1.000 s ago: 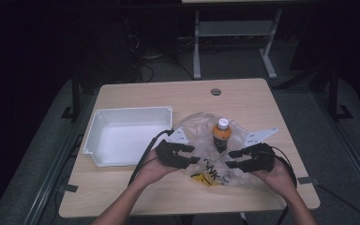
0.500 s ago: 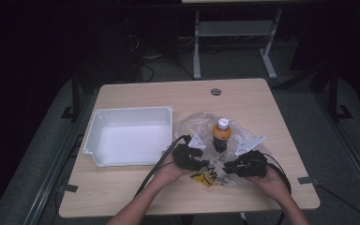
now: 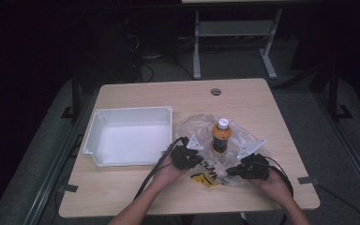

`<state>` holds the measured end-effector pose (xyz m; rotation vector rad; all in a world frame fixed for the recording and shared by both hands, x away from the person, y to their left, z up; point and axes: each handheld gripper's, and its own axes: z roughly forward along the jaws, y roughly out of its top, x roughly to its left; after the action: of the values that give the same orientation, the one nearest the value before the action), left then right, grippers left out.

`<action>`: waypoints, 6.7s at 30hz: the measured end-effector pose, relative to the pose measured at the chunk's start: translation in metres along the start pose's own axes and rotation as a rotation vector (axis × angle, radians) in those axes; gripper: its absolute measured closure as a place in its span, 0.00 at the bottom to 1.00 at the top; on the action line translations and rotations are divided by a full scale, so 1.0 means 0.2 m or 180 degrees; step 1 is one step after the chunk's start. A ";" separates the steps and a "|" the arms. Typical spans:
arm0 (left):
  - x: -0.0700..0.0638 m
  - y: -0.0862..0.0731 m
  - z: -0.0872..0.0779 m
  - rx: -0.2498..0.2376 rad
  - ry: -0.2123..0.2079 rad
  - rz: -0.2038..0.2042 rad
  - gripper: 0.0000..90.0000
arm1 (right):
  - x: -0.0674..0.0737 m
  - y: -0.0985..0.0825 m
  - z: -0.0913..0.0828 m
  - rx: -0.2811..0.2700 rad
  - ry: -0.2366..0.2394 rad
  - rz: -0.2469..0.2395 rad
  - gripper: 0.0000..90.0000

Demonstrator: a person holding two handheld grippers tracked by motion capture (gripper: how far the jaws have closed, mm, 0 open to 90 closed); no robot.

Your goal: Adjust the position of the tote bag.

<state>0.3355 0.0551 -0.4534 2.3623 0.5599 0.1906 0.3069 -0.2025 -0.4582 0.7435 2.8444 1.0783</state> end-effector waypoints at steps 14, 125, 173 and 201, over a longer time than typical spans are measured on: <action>-0.02 -0.02 -0.08 -0.0188 -0.0049 -0.0054 0.87 | 0.00 -0.01 -0.03 -0.0129 0.0041 0.0027 0.95; 0.00 -0.04 0.11 -0.0365 0.0700 -0.0521 1.00 | -0.51 0.09 0.00 -0.0045 -0.0304 0.0523 1.00; 0.02 0.09 -0.31 -0.0679 0.0149 -0.0251 0.74 | -0.07 0.05 -0.41 -0.0717 -0.0670 0.0333 0.60; 0.13 0.43 -0.34 -0.0673 -0.0475 0.0293 0.54 | -0.07 -0.05 -0.45 -0.0840 -0.0663 0.0422 0.48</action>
<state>0.3702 0.0489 -0.3460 2.1760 0.3422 0.1080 0.2997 -0.2708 -0.3979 0.9668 2.4492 1.2767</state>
